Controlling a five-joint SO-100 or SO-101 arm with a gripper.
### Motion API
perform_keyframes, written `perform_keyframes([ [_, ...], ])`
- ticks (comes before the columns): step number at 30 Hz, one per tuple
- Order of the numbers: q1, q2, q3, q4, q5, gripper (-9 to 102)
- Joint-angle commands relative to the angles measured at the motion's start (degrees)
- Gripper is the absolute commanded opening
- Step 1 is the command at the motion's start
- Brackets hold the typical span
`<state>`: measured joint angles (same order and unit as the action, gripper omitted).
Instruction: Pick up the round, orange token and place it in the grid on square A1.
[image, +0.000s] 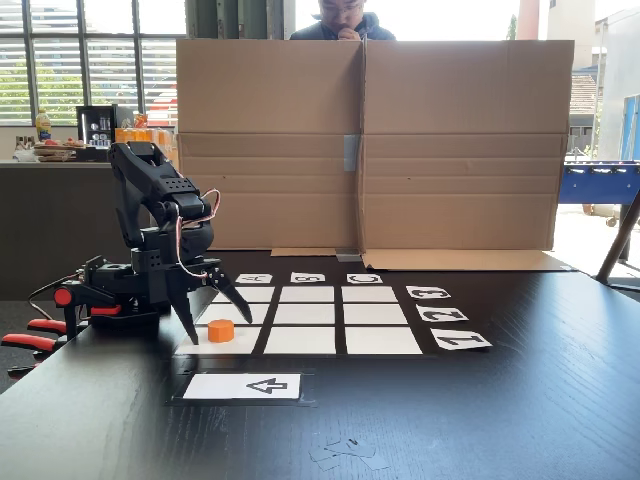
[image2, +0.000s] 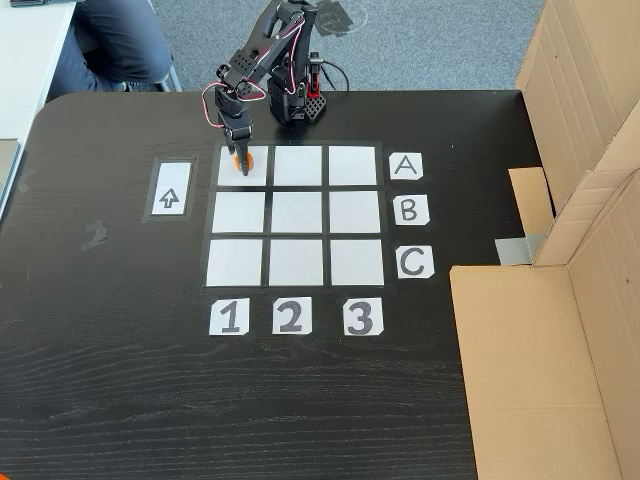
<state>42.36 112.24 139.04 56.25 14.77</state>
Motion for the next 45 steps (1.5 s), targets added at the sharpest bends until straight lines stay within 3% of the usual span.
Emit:
perform_keyframes([
  [1, 1.76, 2.55, -3.25, -0.53, 0.44, 40],
  [28, 22.24, 21.71, -20.57, 3.43, -3.25, 40],
  [45, 42.63, 52.47, -8.35, 7.91, -4.31, 35],
])
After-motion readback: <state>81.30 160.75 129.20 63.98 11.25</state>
